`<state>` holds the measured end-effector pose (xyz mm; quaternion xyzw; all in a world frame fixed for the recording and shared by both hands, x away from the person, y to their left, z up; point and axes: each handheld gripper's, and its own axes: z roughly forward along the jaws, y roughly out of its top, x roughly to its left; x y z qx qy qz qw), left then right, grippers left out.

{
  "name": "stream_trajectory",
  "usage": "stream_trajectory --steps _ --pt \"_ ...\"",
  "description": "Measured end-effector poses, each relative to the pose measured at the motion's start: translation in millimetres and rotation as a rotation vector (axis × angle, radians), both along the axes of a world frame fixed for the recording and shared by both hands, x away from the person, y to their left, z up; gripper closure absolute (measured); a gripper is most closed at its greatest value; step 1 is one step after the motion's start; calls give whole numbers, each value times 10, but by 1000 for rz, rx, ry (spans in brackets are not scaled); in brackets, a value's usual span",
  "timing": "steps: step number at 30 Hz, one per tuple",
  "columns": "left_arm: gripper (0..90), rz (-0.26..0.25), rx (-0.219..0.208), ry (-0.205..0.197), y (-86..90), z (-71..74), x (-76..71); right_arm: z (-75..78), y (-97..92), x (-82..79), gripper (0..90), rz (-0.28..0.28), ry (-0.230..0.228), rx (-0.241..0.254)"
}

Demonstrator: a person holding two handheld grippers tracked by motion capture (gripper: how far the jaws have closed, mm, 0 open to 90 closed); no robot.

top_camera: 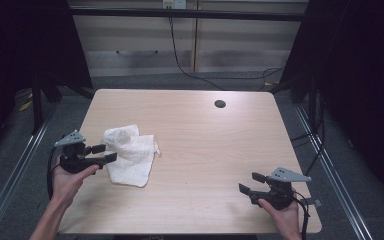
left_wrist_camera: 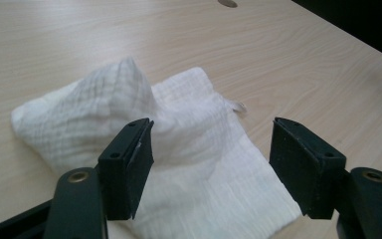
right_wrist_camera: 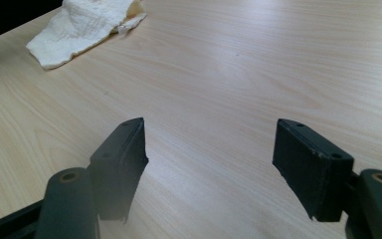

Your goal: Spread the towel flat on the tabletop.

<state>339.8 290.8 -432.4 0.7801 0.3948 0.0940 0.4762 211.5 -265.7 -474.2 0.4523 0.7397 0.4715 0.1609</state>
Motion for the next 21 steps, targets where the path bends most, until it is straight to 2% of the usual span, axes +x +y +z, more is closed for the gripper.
stream_trajectory --steps 1,2,4,6,8,9,10,11,12,13,14,17,18,19,20,21 --pt "322 -23 5 6 -16 13 75 4 -2 -2 287 3 0 3" --pt "342 -22 17 -1 -22 19 104 6 -9 -3 283 4 2 1" --pt "341 -4 21 -10 -26 40 170 1 -24 -6 283 1 5 2" --pt "289 30 20 -22 -35 81 283 -21 -40 14 281 -4 15 0" --pt "300 38 30 -32 -57 81 314 -27 -43 23 281 -3 18 3" --pt "300 37 63 -36 -87 74 350 -29 -40 27 279 -8 23 5" --pt "279 19 71 -11 -130 38 453 -25 -31 24 275 -1 22 12" --pt "289 19 71 -11 -130 38 453 -23 -27 21 275 0 20 14" --pt "291 37 95 -10 -159 6 543 -22 -23 18 274 -1 19 14" --pt "297 37 95 -10 -159 6 543 -24 -20 19 275 1 16 9" --pt "319 21 83 12 -162 -19 597 -26 -18 20 274 0 17 5" --pt "331 29 145 48 -166 -149 721 -41 -33 27 272 2 29 1" --pt "317 29 145 48 -166 -149 721 -41 -33 27 272 2 29 1" --pt "314 38 152 59 -166 -180 737 -49 -53 32 271 -4 34 3" --pt "314 25 155 80 -173 -241 760 -54 -61 35 271 -4 33 0" --pt "320 21 184 79 -193 -274 768 -58 -66 36 271 -7 34 0"
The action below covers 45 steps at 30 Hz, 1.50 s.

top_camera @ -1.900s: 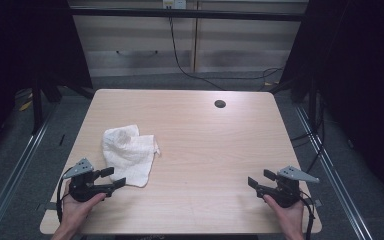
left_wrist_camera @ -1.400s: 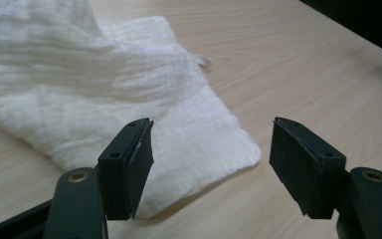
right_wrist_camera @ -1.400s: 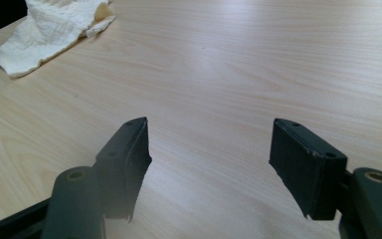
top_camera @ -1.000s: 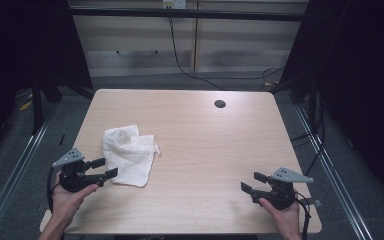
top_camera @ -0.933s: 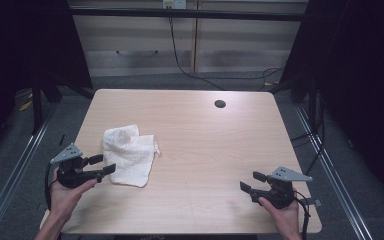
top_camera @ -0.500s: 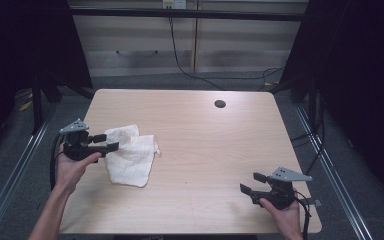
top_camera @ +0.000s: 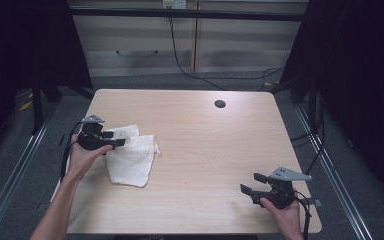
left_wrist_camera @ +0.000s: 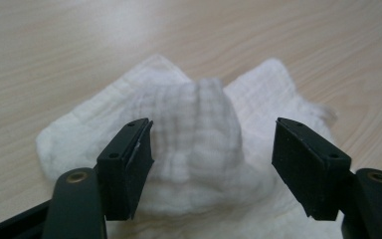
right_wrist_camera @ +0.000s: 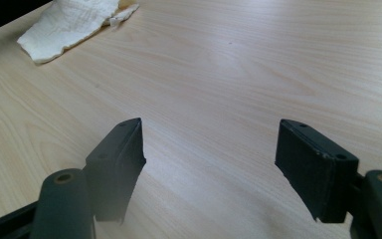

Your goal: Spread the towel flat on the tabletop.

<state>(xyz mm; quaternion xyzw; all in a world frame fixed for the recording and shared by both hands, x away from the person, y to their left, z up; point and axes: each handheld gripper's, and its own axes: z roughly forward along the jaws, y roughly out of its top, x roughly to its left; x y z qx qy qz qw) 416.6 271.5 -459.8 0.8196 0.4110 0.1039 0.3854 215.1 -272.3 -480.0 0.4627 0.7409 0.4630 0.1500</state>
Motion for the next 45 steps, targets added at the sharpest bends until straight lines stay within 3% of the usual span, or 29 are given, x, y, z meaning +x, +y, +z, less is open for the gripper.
stream_trajectory --steps 1,2,6,8,9,11,13,17,20,24,26,29,40,45 --pt "314 6 33 3 -27 -30 8 -3 -4 3 271 -1 2 0" --pt "292 0 40 14 -36 -57 22 -7 -4 9 272 -1 4 -3" --pt "308 16 42 30 -40 -121 57 -24 8 22 272 0 11 -9" --pt "375 19 54 28 -48 -166 46 -26 24 14 271 5 15 -15" --pt "469 20 59 18 -51 -182 38 -26 26 12 272 9 13 -15" --pt "492 10 65 35 -49 -237 38 -25 26 12 272 9 13 -13" --pt "531 23 100 27 -72 -325 20 -30 24 22 272 4 16 -16" --pt "555 42 72 19 -82 -380 -8 -30 29 20 272 1 15 -20" --pt "651 19 74 25 -103 -373 -27 -39 37 25 272 11 20 -24" --pt "680 46 60 11 -111 -390 -53 -38 43 26 272 13 22 -25" --pt "727 57 25 8 -111 -414 -82 -38 43 27 272 14 24 -27" --pt "780 45 27 17 -118 -407 -96 -41 45 31 272 12 25 -30" --pt "797 10 16 26 -261 -398 -181 -38 51 24 272 18 24 -33" --pt "807 -42 16 26 -383 -332 -281 -33 61 28 272 20 21 -32"
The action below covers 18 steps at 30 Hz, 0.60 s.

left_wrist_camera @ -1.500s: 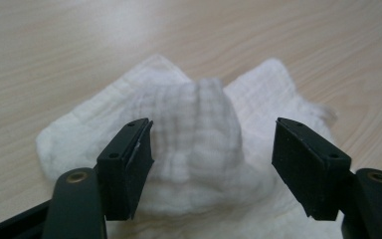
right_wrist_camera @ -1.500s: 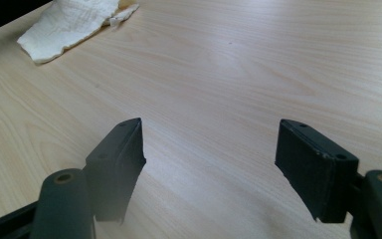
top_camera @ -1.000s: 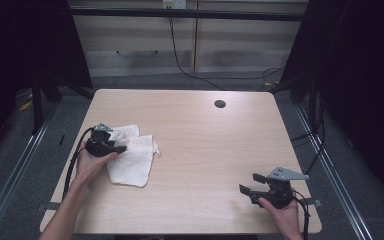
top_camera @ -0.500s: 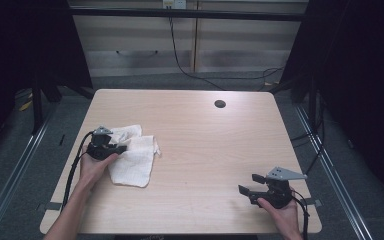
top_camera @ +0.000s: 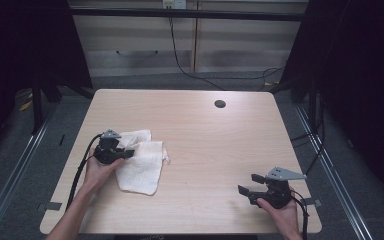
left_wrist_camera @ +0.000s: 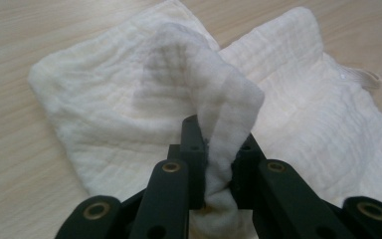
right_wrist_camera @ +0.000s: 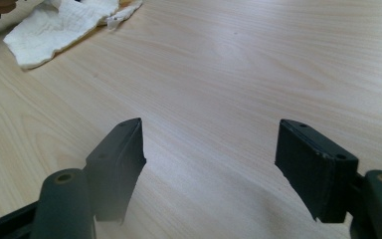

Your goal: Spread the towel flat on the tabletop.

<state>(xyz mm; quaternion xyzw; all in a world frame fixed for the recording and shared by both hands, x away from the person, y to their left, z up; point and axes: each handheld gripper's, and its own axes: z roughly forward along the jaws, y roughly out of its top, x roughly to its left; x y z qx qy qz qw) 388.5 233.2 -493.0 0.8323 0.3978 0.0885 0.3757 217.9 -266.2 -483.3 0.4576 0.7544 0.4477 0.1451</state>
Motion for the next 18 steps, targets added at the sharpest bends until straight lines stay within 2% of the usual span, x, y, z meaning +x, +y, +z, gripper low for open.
stream_trajectory --steps 3,5,6,7,8,18 --pt "811 -14 -17 4 -23 23 -30 -2 1 1 272 1 2 0" --pt "812 -20 -49 15 -47 46 -64 1 2 -7 272 -1 1 2" --pt "815 -35 -54 15 -63 68 -90 3 3 -12 272 0 -2 2" --pt "816 -61 -40 -6 -125 114 -152 5 4 -20 272 2 0 5" --pt "817 -68 -51 -11 -152 132 -177 5 6 -20 272 3 0 6" --pt "817 -119 -95 -17 -367 249 -414 19 25 -25 272 10 -6 9"
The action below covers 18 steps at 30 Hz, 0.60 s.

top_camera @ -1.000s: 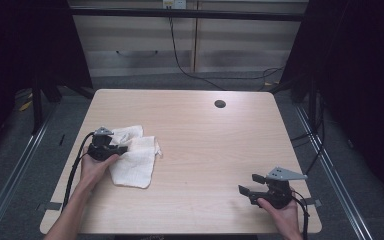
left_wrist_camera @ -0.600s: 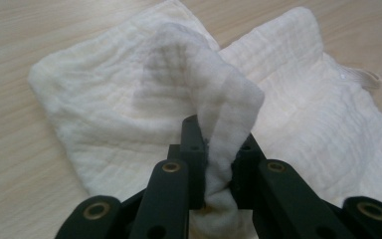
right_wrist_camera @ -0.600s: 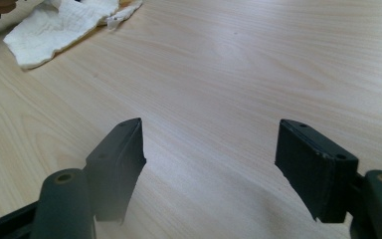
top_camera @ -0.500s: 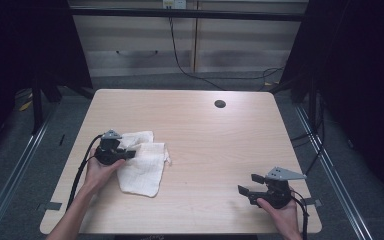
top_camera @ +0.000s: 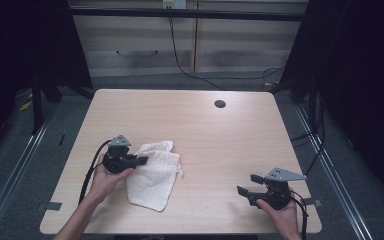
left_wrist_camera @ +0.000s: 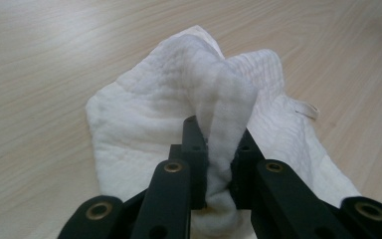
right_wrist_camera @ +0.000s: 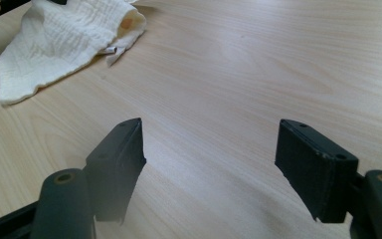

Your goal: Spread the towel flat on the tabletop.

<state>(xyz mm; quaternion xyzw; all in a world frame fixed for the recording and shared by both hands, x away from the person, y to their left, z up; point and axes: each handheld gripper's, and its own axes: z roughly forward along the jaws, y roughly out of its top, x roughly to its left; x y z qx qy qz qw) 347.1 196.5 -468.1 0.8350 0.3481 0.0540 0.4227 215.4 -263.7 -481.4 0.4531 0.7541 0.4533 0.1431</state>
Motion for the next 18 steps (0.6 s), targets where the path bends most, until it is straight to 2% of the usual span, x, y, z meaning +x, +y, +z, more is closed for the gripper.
stream_trajectory --steps 7,8,10,15,18 --pt "817 -42 -8 16 -223 6 -71 16 19 -10 269 10 -1 9" --pt "818 -47 13 7 -324 -6 -45 20 32 -7 259 24 -3 19" --pt "818 -55 -7 28 -410 -31 -11 27 53 -4 252 36 -7 22" --pt "817 -78 -1 32 -580 -93 12 39 91 12 249 52 -10 26" --pt "817 -76 16 56 -695 -201 63 42 142 42 248 78 -1 18"
